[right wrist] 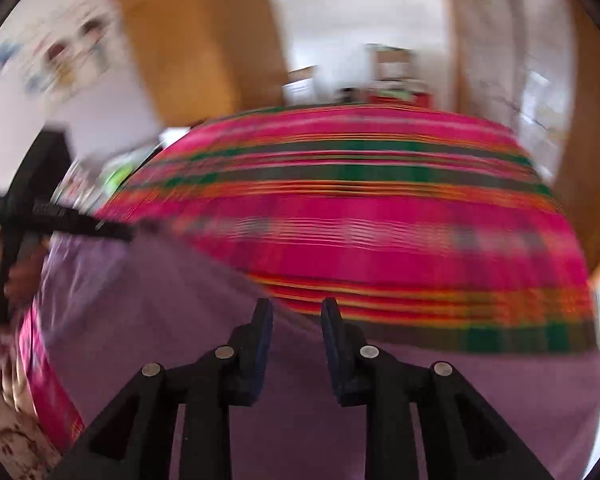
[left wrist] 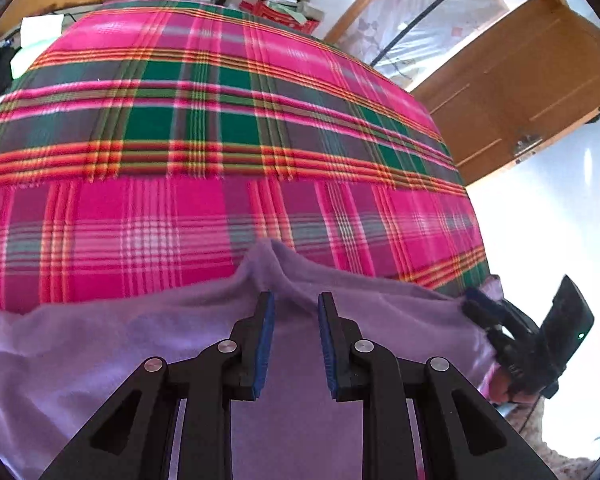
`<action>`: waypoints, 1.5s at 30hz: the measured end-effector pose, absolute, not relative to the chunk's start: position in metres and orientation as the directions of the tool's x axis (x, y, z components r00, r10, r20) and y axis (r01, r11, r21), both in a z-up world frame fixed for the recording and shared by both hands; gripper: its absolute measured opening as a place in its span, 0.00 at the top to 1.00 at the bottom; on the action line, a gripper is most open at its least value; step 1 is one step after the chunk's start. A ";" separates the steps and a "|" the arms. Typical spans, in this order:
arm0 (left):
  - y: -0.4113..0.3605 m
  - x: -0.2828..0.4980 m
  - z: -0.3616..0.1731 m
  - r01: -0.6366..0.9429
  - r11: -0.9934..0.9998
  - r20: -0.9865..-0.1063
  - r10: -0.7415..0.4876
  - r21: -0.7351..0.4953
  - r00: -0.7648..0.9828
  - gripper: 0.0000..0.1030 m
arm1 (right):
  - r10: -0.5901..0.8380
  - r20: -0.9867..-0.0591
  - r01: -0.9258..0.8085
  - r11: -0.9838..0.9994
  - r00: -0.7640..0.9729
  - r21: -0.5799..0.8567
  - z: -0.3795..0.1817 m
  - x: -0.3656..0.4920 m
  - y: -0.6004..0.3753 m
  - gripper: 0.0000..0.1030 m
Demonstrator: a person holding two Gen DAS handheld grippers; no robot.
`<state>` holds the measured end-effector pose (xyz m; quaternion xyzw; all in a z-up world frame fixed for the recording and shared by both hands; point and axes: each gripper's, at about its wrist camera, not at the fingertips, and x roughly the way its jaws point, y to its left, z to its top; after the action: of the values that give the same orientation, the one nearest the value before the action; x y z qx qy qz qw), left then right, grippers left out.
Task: Fold clothes
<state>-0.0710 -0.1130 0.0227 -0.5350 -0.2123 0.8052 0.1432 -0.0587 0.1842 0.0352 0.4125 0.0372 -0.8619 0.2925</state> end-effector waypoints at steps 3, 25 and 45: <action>-0.109 -0.070 0.021 -0.011 -0.861 -0.796 0.475 -0.509 -0.375 0.78 | -0.460 -0.775 0.594 -0.792 -0.432 0.139 0.025 -0.065 0.157 0.75; -0.100 -0.097 -0.005 0.022 -0.821 -0.770 0.525 -0.571 -0.362 0.78 | -0.390 -0.775 0.413 -0.892 -0.498 0.184 0.013 -0.083 0.169 0.84; -0.063 -0.077 0.001 0.010 -0.790 -0.724 0.557 -0.613 -0.407 0.78 | 0.064 -0.727 -0.455 -0.816 -0.684 0.356 0.013 0.013 0.430 0.71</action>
<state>-0.0772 -0.0630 0.0007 -0.5166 -0.2742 0.7926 0.1724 0.0134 0.4297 0.0127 0.3691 -0.2648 -0.8786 -0.1475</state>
